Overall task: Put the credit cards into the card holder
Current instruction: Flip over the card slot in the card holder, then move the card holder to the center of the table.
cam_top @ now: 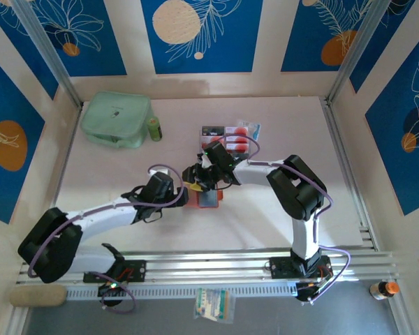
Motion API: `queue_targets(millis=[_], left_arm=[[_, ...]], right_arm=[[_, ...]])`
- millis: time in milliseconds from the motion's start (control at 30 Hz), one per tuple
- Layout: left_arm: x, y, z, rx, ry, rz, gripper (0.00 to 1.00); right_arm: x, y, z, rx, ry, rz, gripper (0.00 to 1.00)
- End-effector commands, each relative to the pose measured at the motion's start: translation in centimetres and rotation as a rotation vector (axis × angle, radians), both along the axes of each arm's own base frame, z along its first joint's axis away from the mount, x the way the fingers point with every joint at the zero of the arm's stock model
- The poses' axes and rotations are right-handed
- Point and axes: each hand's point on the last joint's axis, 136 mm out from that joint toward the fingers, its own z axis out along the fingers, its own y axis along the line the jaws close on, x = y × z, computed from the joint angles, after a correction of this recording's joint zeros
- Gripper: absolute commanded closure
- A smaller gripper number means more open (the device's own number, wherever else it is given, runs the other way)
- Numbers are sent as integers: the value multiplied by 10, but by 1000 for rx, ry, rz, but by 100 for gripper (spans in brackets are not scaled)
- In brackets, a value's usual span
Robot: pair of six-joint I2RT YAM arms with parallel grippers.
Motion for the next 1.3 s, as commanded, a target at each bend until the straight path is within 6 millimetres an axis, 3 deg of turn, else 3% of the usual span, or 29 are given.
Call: queue_targets(millis=[0,200,367,500,700,867,1100,1267], left_arm=[[2,1,-7,12,15,2,0],[2,4,-15,36,40,19,0],[4,2,-12,37,39,19,0],[6,0,-10,31,36,18,0],[6,1,-10,34,40,18,0],[9,-4,-6,26,35,8,0],[15,-13,3,5,24,-11,0],[21,-24,12,-26,12,-29,0]], right_arm=[[0,-6,11,19,-10,-8,48],[-3,-45,25,-84,-93,-28,49],[-11,-98,13,-318,-150,-36,49],[-20,-126,0,-453,-160,-17,49],[-33,-130,-20,-485,-127,28,50],[-31,-130,-33,-500,-115,25,56],[-27,-138,-37,-509,-109,8,91],[-26,-145,-33,-507,-113,-8,100]])
